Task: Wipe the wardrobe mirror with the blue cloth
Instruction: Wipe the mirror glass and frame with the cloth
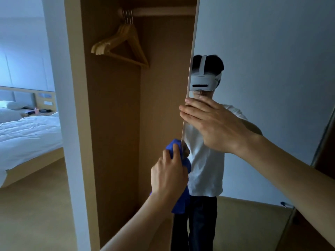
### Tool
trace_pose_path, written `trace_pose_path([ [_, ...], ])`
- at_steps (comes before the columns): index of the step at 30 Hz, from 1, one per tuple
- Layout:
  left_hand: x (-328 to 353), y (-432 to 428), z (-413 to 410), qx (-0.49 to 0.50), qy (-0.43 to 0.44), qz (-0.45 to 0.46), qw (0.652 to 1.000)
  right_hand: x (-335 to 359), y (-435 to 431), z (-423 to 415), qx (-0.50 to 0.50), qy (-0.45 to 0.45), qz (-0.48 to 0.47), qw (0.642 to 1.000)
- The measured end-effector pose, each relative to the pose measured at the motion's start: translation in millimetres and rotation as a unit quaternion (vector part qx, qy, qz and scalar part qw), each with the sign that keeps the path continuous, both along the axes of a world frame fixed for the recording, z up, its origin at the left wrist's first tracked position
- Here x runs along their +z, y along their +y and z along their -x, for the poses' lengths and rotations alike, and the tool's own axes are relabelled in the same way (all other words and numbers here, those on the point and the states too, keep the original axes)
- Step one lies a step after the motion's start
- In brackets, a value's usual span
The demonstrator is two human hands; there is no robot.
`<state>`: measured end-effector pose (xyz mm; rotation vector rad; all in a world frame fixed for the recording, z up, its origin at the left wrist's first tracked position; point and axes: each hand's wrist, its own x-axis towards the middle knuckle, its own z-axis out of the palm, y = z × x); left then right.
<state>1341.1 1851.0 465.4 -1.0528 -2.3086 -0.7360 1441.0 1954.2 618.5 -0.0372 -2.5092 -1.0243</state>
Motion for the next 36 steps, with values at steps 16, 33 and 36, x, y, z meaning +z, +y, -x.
trace_pose_path([
  [16,16,-4,4,-0.038,-0.022,-0.080,0.996,-20,-3,11,0.009,-0.002,-0.024,1.000],
  [33,-42,-14,-4,-0.057,-0.124,-0.054,0.989,-88,-9,9,-0.008,-0.058,0.001,0.998],
  [36,-43,-12,-7,-0.056,-0.114,-0.066,0.990,-94,-11,8,-0.007,-0.053,0.009,0.999],
])
